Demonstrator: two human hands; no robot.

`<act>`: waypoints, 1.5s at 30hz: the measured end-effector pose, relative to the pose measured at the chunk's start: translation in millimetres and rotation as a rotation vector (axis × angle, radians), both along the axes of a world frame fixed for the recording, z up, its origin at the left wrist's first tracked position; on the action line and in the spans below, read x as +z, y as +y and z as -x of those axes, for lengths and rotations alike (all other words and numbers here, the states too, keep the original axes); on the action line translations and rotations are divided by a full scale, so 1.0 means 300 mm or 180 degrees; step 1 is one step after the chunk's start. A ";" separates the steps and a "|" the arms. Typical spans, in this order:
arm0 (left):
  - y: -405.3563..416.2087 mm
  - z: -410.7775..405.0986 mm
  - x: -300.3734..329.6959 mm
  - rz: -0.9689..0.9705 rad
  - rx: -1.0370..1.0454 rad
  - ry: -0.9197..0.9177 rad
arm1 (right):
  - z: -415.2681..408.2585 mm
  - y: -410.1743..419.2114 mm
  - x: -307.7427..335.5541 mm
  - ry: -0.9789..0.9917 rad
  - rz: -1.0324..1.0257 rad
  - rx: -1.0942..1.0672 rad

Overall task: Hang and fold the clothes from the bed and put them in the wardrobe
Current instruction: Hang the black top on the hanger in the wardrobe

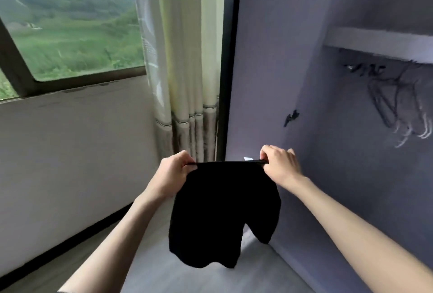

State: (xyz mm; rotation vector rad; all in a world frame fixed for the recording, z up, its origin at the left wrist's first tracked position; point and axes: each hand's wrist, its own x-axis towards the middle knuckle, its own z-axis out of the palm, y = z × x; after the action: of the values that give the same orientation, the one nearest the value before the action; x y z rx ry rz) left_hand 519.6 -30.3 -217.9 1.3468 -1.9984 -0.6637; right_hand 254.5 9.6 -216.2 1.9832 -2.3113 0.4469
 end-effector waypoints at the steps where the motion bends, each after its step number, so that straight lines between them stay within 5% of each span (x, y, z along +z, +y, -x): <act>1: -0.010 0.026 -0.005 -0.0067 -0.0118 -0.0089 | 0.039 0.028 -0.003 0.0019 -0.0045 -0.0095; 8: -0.072 0.361 0.011 0.0263 -0.0852 -0.0468 | 0.344 0.178 0.070 -0.0215 -0.0062 -0.0918; 13: -0.066 0.558 -0.037 0.0131 -0.0851 -0.0522 | 0.563 0.243 0.052 -0.0383 -0.0694 -0.1260; 18: -0.093 0.801 -0.020 0.0151 -0.0720 -0.0103 | 0.764 0.233 0.036 -0.0553 0.0895 -0.1303; 22: -0.113 0.973 -0.072 -0.0261 -0.0786 -0.0232 | 0.917 0.254 -0.067 -0.0437 -0.0142 -0.1470; 27: -0.132 1.131 -0.122 -0.0322 -0.0639 -0.0101 | 1.101 0.252 -0.041 -0.0448 0.0061 -0.1464; 35: -0.179 1.289 -0.129 0.0231 -0.1379 -0.0482 | 1.228 0.250 -0.033 -0.0684 0.0175 -0.1530; 41: -0.217 1.398 -0.103 -0.0650 -0.0834 -0.0016 | 1.300 0.276 -0.066 -0.0829 -0.0450 -0.1952; 45: -0.227 1.477 -0.029 -0.1901 -0.1033 0.0975 | 1.357 0.266 -0.068 -0.1907 -0.0510 -0.1859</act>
State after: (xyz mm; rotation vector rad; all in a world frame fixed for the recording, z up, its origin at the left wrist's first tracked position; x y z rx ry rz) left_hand 76.6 -98.5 -226.8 1.1355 -1.8460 -1.6126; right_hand -152.6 89.5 -236.5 1.2071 -3.2014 0.9100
